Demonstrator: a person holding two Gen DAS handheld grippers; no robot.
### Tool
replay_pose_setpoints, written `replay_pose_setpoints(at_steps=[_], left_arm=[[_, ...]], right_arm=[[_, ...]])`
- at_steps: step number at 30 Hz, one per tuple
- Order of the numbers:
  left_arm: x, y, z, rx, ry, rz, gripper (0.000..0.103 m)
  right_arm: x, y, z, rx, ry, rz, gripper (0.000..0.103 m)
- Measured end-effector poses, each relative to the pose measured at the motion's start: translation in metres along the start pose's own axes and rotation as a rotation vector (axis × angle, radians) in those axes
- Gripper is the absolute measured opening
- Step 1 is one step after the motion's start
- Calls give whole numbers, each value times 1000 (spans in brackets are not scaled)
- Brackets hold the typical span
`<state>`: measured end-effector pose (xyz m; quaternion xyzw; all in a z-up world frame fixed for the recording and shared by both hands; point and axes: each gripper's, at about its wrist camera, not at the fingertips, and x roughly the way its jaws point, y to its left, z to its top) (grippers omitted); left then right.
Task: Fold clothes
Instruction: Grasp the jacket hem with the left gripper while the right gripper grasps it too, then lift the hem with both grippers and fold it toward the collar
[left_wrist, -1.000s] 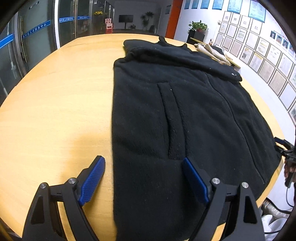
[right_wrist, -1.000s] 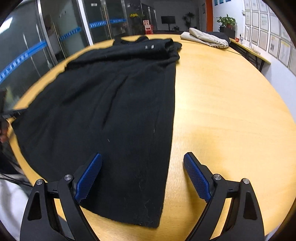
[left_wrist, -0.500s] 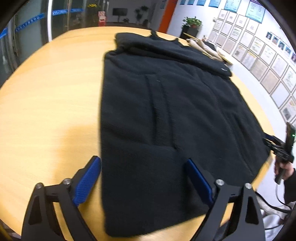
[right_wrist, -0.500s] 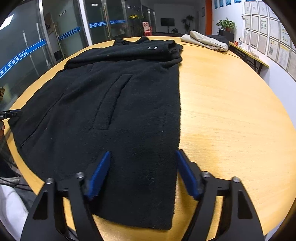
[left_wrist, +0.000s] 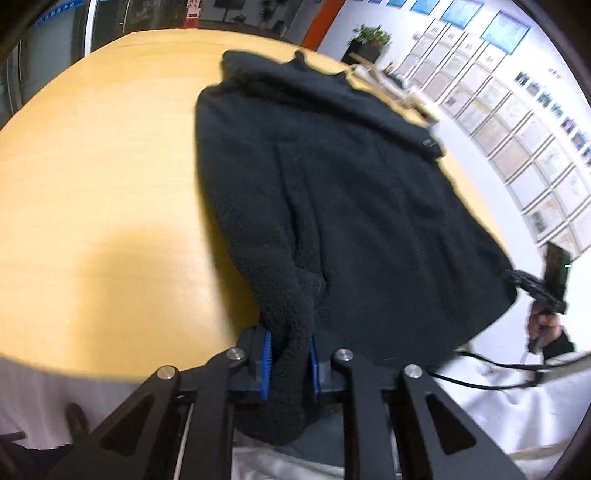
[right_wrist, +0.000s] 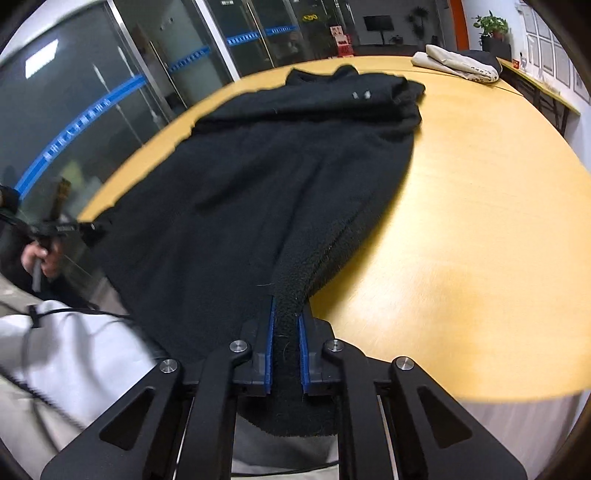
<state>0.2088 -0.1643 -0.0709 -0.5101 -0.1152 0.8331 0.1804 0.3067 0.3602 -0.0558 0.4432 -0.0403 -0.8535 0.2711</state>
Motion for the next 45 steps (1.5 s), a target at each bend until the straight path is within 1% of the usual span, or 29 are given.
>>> replay_pose_setpoints(at_steps=[3,6,8,10,14,16,18,20,23,25,27,30,33,35,38,39,40,41,42,43,44,45], left_arm=[[-22,-18,14,4,-61,-50,15],[-40,-38,49,57,-128,-96,15],[-46,-51,81,113,-166,-102,15],[-48,-61,113,148,-189,-99,15],[-41,-70,181,197,-214,-77,15],[-36,-64,216,197,-228,-67,15],[-28,-46,255,164,-234,-61,16],[-9,-27,300,126,-241,-18,16],[36,-8,356,76,-229,53,17],[64,12,377,32,-206,67,17],[92,31,391,-9,-175,68,17],[133,57,409,-64,-129,72,17],[158,63,410,-56,-99,85,18],[165,67,407,-50,-87,88,22],[161,70,401,-43,-101,82,30],[157,71,399,-37,-108,86,36],[152,71,399,-22,-121,106,40],[146,71,398,-2,-142,134,49],[139,72,398,17,-164,157,57],[132,74,397,33,-190,169,61],[125,77,397,44,-214,175,66],[120,82,397,44,-232,171,69]], right_arm=[[-13,10,16,0,-80,32,9],[-20,25,49,-41,-182,60,9],[-24,35,75,-87,-238,61,9],[-26,40,104,-124,-286,61,9],[-22,26,175,-130,-361,55,9],[-14,11,207,-128,-375,36,9],[-1,-12,243,-103,-382,10,9],[16,-39,277,-53,-378,-29,9],[55,-82,317,27,-324,-113,9],[85,-112,335,85,-269,-150,9],[119,-142,343,148,-203,-162,9],[161,-171,338,200,-126,-175,9],[184,-191,331,244,-106,-159,9],[186,-196,328,245,-105,-147,9],[185,-197,327,227,-95,-124,10],[184,-197,328,220,-90,-116,13],[181,-196,330,211,-90,-105,14],[177,-194,332,200,-92,-93,17],[173,-193,334,187,-97,-78,22],[169,-191,336,177,-108,-67,27],[163,-190,339,170,-127,-62,40],[156,-188,341,166,-158,-72,65]])
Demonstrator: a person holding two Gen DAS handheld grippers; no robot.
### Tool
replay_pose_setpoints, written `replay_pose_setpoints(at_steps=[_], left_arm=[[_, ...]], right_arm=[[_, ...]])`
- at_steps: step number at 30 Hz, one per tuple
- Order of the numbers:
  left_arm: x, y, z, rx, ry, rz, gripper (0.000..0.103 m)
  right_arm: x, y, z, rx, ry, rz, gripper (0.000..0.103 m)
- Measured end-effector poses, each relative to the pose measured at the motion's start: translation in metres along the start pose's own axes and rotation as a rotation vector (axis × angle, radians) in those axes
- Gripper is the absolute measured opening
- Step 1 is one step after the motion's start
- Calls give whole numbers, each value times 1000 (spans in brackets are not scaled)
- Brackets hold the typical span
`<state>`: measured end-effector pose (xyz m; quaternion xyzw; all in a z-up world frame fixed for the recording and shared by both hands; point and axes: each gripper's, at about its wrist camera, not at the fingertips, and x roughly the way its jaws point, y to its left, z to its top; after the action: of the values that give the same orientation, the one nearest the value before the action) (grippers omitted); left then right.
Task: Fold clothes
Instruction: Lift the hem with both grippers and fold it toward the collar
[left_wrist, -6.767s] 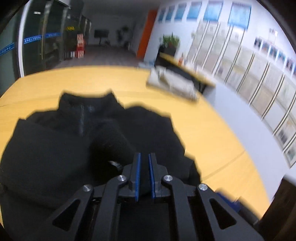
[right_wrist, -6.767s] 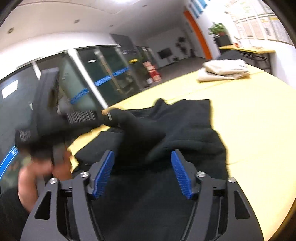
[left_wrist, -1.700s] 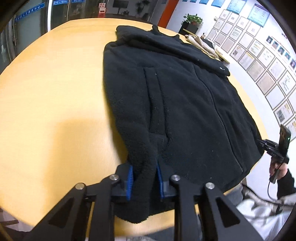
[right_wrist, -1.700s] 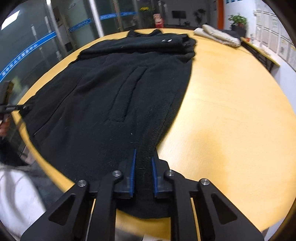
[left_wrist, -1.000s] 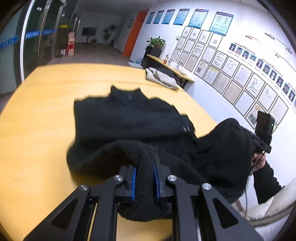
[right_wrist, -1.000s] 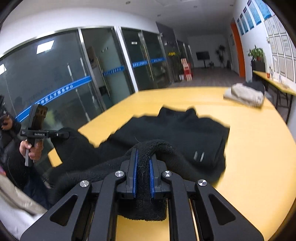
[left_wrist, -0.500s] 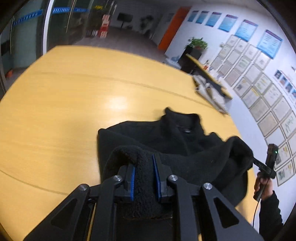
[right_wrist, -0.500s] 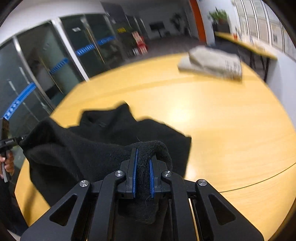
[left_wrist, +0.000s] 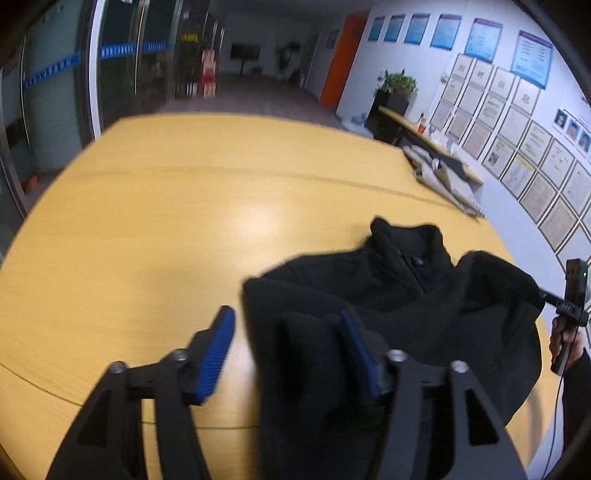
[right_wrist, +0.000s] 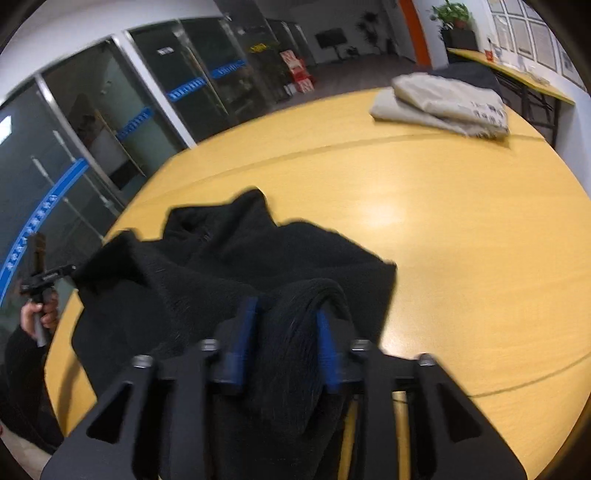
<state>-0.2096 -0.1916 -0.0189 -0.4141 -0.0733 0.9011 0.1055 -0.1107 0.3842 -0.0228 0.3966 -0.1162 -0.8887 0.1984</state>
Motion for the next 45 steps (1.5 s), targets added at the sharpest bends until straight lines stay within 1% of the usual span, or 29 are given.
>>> replay_pose_setpoints(at_steps=[2,3,4,7,9,11,13,16,19,21,22,23,24,25,26,27,29,30,33,37,39,40,42,44,45], left_arm=[[-4,10,2,-11,-16,2,71],[-3,14,2,-12,-14,10,71],[-1,18,2,-9,-9,18,71],[15,25,0,15,23,34,71],[26,29,-2,18,38,14,71],[38,28,-1,29,55,-9,71],[49,20,3,59,65,-26,71],[65,3,11,117,74,-45,71],[82,-13,20,165,89,-22,71],[91,-21,23,181,110,-18,71],[93,-25,24,188,111,-24,71],[94,-28,25,198,109,-30,70],[95,-30,25,209,103,-32,69],[96,-30,26,211,104,-33,66],[97,-28,27,201,113,-36,53],[98,-25,28,182,124,-46,35],[99,-13,31,132,142,-73,25],[99,-8,32,110,148,-87,19],[96,2,33,67,140,-102,12],[84,14,37,3,83,-152,11],[84,20,37,-27,77,-180,12],[87,21,36,-33,82,-180,13],[99,17,33,-14,120,-134,17],[106,11,31,10,133,-109,21],[106,9,31,19,127,-100,28]], right_arm=[[-16,-4,6,7,-109,-46,93],[-21,-7,10,11,-146,-64,94],[-22,-7,12,-2,-151,-83,94],[-16,-3,15,-87,-127,-136,94],[-8,1,12,-147,-98,-149,94],[4,1,9,-177,-63,-145,94],[17,-2,7,-194,-27,-148,94],[40,-8,14,-193,9,-154,94],[62,-11,24,-195,51,-153,94],[80,-10,29,-216,84,-172,93],[86,-10,30,-224,94,-179,91],[90,-9,31,-227,102,-178,80],[94,-9,31,-222,111,-168,64],[97,-10,31,-211,120,-150,57],[98,-11,30,-203,127,-137,42],[99,-11,29,-199,130,-131,28],[96,-13,29,-190,109,-133,18],[92,-15,30,-173,88,-129,10],[75,-20,33,-119,21,-96,9],[63,-23,35,-94,-30,-77,8],[62,-33,37,-45,-41,-54,8],[64,-40,37,-10,-42,-40,8],[74,-52,35,53,-5,-21,8],[88,-56,30,64,55,-39,10],[93,-55,29,62,74,-46,14]])
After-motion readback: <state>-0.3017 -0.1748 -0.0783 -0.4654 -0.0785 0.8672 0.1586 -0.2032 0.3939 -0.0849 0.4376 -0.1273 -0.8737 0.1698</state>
